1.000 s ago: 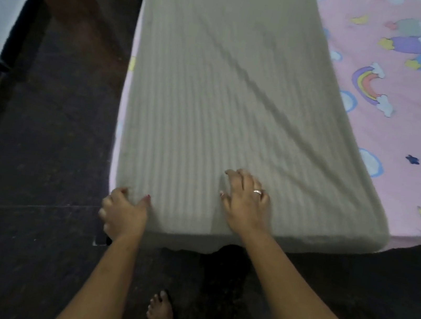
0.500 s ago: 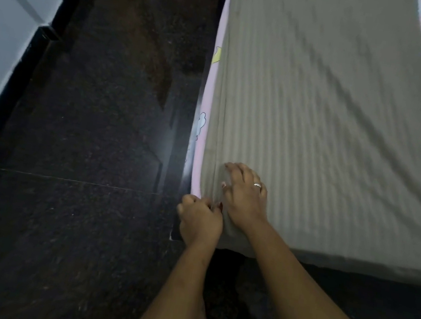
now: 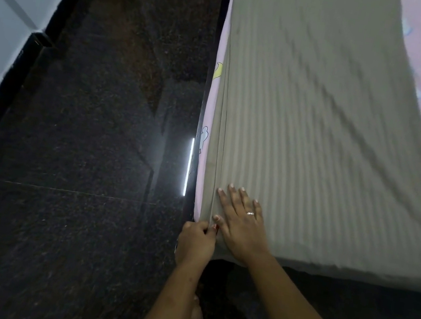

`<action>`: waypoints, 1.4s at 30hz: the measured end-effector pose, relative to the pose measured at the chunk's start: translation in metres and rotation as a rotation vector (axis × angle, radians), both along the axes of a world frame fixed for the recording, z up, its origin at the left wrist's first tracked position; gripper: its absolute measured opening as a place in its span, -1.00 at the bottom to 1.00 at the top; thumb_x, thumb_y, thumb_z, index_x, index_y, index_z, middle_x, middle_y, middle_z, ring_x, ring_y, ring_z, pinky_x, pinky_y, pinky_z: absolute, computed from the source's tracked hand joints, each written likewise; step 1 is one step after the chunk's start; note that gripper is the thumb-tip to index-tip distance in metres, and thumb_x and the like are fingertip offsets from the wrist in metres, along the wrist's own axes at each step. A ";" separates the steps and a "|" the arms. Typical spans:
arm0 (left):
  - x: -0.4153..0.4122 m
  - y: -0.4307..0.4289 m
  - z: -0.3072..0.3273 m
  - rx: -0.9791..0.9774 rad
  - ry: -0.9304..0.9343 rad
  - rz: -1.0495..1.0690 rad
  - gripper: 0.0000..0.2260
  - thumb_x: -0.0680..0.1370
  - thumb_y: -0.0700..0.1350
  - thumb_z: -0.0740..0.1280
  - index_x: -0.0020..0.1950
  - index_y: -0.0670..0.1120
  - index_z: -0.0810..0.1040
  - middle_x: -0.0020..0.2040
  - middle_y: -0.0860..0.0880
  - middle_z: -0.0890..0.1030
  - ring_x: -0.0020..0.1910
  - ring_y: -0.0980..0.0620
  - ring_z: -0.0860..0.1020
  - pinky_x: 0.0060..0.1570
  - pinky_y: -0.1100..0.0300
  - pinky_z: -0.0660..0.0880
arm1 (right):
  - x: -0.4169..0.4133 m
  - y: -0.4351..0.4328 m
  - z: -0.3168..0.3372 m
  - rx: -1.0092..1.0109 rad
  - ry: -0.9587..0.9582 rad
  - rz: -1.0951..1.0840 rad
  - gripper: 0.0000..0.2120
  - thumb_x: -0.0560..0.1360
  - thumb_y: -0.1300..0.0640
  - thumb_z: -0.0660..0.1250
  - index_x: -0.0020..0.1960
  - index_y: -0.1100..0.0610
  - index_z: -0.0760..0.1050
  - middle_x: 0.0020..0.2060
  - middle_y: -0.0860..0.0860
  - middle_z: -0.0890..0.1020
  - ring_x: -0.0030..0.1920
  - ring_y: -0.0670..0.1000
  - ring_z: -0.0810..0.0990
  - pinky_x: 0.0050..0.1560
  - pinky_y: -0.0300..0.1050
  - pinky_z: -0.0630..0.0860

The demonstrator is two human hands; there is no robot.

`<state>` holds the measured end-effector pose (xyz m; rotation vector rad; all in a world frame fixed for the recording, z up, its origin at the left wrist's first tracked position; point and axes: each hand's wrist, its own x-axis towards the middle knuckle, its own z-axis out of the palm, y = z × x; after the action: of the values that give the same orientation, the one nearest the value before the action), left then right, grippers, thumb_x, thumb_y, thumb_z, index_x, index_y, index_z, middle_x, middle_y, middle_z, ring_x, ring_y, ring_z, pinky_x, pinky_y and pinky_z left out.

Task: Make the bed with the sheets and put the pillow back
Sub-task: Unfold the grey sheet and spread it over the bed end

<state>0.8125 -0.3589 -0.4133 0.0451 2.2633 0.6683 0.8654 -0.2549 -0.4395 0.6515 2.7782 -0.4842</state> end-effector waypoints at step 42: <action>-0.227 0.203 0.007 -0.017 0.337 -0.189 -0.61 0.51 0.02 0.36 0.21 -0.17 0.41 0.16 -0.19 0.48 0.14 -0.21 0.48 0.09 0.01 0.42 | -0.128 0.083 -0.016 -0.030 0.272 -0.084 -0.35 0.54 -0.27 0.06 0.52 0.05 0.16 0.47 -0.01 0.30 0.44 0.07 0.31 0.38 0.17 0.13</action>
<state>0.5857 -0.1556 -0.4059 0.3840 2.5445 0.5733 0.7372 -0.1720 -0.4553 0.7480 2.9980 -0.6763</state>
